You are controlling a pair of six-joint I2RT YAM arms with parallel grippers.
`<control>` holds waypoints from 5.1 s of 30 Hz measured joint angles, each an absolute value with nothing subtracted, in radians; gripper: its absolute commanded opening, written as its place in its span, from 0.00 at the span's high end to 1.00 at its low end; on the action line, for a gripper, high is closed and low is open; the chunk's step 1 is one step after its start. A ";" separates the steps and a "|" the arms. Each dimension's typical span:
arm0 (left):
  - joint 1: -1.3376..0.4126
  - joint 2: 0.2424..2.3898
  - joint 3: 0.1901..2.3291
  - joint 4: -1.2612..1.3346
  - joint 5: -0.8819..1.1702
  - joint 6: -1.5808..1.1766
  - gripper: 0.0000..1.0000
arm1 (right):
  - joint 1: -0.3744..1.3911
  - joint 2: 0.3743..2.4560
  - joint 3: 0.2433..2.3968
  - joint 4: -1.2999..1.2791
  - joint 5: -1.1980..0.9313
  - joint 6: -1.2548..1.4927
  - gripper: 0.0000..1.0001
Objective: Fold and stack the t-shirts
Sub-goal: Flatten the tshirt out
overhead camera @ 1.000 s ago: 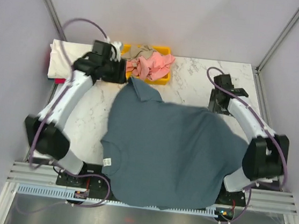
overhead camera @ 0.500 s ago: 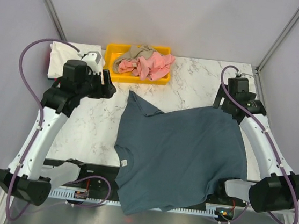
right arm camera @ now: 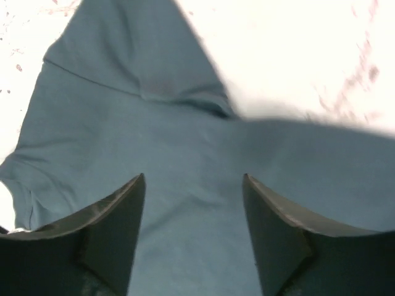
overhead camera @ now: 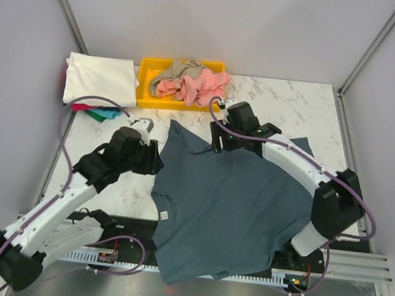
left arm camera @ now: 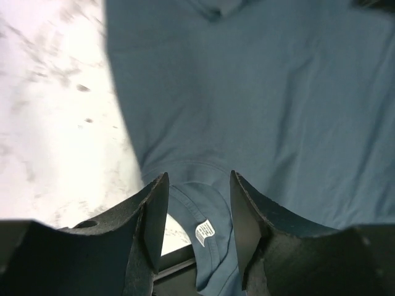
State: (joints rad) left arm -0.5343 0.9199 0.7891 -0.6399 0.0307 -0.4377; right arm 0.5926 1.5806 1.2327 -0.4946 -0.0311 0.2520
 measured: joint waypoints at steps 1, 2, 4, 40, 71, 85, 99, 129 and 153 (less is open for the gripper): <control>-0.534 0.862 0.798 -0.657 -0.002 -0.438 0.47 | 0.623 1.629 1.271 -0.477 -0.029 0.233 0.31; -0.534 0.802 0.814 -0.673 -0.043 -0.438 0.46 | 0.645 1.674 1.310 -0.472 -0.024 0.216 0.31; -0.534 0.696 0.844 -0.683 -0.117 -0.434 0.45 | 0.671 1.764 1.380 -0.460 -0.011 0.184 0.32; -0.533 0.390 0.770 -0.740 -0.395 -0.380 0.45 | 0.800 2.230 1.756 -0.582 0.175 0.081 1.00; -0.533 0.618 0.788 -0.725 -0.305 -0.392 0.44 | 0.348 2.077 1.742 -0.601 0.155 0.167 0.04; -0.619 1.414 0.838 -0.406 -0.025 -0.542 0.46 | 0.094 1.667 1.021 -0.524 0.067 0.419 0.02; -0.464 1.947 1.304 -0.393 -0.012 -0.518 0.48 | 0.019 1.945 1.328 -0.509 -0.052 0.482 0.02; -1.328 1.179 0.806 -0.756 -0.227 -0.890 0.43 | 0.026 1.369 1.171 -0.624 0.055 0.452 0.02; -1.409 1.340 0.645 -0.541 0.046 -1.072 0.98 | 0.026 1.273 0.988 -0.635 0.024 0.471 0.02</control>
State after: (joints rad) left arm -1.4086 1.3396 0.6445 -0.5411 0.0460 -1.0718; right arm 0.0261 1.2728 0.9878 -0.6353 0.0238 0.4706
